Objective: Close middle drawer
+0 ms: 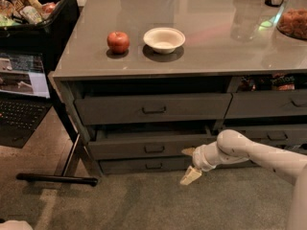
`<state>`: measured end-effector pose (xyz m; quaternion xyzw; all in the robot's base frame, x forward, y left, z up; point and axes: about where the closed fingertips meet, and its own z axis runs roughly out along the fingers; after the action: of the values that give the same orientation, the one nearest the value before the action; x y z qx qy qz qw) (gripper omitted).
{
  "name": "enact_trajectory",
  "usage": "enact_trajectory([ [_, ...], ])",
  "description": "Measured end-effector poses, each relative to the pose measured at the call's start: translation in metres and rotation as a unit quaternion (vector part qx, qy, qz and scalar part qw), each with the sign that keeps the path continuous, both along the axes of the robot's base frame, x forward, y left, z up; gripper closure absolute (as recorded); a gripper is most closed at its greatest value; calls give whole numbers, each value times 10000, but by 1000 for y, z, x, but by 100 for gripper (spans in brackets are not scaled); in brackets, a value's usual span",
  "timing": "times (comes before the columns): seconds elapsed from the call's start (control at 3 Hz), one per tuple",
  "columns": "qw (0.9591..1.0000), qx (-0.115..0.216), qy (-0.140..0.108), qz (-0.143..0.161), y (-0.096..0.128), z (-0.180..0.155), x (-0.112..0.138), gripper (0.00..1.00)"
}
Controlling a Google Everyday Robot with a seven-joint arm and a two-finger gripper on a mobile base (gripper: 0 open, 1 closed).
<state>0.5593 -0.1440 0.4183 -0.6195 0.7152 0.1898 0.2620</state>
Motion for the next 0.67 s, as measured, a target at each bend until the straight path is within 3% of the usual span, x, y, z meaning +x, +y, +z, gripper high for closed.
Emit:
enact_trajectory([
  [0.33, 10000, -46, -73, 40, 5, -1, 13, 0],
  [0.67, 9999, -97, -90, 77, 11, -6, 29, 0],
])
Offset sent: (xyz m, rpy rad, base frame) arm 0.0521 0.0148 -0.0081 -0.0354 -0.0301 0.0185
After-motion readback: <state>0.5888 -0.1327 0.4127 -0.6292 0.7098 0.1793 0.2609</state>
